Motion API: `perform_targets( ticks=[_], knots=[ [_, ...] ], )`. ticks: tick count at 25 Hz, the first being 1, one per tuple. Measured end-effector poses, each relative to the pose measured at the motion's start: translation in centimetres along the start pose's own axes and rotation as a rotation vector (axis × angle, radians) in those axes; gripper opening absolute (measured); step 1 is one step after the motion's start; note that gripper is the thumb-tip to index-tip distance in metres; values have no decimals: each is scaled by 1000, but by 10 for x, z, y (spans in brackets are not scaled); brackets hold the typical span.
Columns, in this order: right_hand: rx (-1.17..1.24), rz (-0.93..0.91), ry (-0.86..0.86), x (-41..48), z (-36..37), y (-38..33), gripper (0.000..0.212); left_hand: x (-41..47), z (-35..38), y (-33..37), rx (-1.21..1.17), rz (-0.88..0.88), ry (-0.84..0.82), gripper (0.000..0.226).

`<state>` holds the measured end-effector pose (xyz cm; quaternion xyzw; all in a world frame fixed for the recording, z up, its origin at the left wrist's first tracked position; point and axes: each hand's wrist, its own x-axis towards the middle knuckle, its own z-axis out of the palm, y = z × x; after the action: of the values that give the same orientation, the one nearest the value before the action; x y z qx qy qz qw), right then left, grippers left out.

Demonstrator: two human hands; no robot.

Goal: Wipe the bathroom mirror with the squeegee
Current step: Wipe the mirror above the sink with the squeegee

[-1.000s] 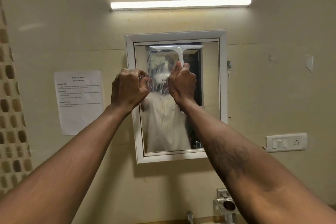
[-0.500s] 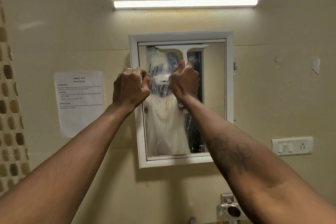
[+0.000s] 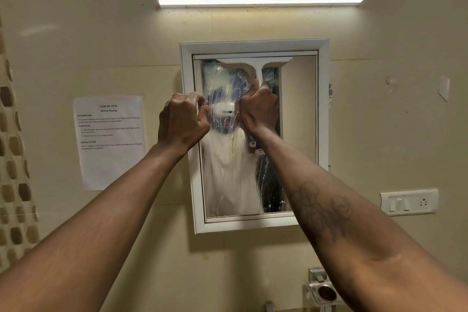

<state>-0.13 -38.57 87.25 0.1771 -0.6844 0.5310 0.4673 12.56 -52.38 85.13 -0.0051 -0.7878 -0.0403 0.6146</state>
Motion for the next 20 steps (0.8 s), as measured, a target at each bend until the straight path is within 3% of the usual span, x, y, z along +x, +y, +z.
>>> perform_targets(
  ticks=[9,20],
  knots=[
    [-63,30,2,-70,6,38,38,-26,11,-2,-23,-25,-40,19],
    [-72,77,-204,-168,-12,85,44,-68,16,0,-34,-55,-111,9]
  ],
)
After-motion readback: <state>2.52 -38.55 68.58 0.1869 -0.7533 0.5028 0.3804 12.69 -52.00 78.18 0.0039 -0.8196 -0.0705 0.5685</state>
